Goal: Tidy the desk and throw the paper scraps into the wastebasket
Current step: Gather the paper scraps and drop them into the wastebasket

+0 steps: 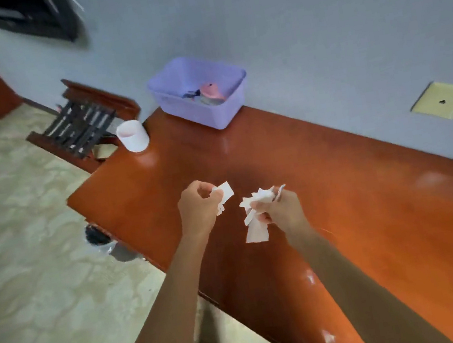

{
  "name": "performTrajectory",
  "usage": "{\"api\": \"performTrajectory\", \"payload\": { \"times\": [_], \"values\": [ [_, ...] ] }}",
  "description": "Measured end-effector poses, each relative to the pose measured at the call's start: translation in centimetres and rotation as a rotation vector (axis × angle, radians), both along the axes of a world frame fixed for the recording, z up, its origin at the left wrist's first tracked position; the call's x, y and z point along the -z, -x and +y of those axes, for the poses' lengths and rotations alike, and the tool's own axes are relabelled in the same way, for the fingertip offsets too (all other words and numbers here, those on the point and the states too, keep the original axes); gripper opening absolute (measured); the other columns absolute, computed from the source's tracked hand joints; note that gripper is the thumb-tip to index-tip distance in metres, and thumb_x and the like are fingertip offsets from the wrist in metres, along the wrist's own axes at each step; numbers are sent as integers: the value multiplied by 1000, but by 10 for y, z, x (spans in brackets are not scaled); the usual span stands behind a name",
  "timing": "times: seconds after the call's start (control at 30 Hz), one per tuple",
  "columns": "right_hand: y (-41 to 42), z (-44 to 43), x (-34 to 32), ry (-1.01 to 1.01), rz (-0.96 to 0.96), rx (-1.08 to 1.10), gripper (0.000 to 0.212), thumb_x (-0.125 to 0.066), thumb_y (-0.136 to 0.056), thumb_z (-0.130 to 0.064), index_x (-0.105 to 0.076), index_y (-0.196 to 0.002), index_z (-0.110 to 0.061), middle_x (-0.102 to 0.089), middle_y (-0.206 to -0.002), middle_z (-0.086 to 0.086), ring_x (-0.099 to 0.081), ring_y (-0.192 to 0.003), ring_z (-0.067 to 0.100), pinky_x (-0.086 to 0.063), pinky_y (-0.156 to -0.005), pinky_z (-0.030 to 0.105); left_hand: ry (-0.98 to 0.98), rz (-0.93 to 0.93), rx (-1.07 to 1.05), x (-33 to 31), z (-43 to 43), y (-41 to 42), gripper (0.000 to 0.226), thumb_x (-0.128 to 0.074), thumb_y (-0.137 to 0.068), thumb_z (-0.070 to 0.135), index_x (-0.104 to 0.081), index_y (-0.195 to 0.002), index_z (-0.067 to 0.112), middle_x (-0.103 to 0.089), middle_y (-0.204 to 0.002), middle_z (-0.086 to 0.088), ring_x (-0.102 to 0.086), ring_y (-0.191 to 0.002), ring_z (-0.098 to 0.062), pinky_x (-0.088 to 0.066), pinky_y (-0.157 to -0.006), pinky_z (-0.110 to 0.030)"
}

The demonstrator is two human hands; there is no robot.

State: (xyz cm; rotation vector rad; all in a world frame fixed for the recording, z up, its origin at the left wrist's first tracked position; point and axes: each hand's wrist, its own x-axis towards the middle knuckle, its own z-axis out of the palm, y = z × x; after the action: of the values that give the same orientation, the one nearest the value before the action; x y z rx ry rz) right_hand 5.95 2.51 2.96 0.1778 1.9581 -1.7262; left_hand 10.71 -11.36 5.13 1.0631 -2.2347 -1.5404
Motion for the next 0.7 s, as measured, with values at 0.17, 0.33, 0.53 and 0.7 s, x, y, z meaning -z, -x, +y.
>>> {"api": "performTrajectory", "payload": {
  "times": [0.17, 0.33, 0.53, 0.7],
  "values": [
    [-66, -170, 5, 28, -2, -132, 24, -65, -77, 5, -54, -65, -12, -60, -69, 11, -51, -50, 15, -42, -52, 23, 76, -29, -158, 3, -153, -79, 9, -63, -83, 13, -55, -85, 17, -54, -76, 8, -51, -64, -4, -42, -53, -14],
    [-117, -311, 8, -2, -74, -222, 25, -63, -80, 4, -53, -67, -15, -55, -65, 6, -51, -57, 15, -43, -56, 22, 75, -86, -277, 9, -285, -145, 6, -62, -81, 8, -59, -86, 8, -60, -84, -5, -59, -77, -22, -47, -65, -27],
    [-130, -434, 20, -116, -10, -313, 19, -64, -79, -1, -55, -67, -12, -60, -74, 11, -57, -66, 21, -44, -55, 25, 31, -140, -281, 34, -400, -161, 9, -61, -80, 7, -55, -74, 10, -62, -82, -9, -61, -78, -26, -52, -77, -35],
    [-118, -531, 58, -180, -20, -346, 10, -63, -77, 1, -56, -80, -5, -59, -63, 6, -54, -51, 15, -46, -51, 23, -11, -210, -234, 67, -499, -141, 27, -60, -77, 1, -48, -60, 18, -54, -64, 1, -59, -75, -26, -51, -72, -34]
  ]
}}
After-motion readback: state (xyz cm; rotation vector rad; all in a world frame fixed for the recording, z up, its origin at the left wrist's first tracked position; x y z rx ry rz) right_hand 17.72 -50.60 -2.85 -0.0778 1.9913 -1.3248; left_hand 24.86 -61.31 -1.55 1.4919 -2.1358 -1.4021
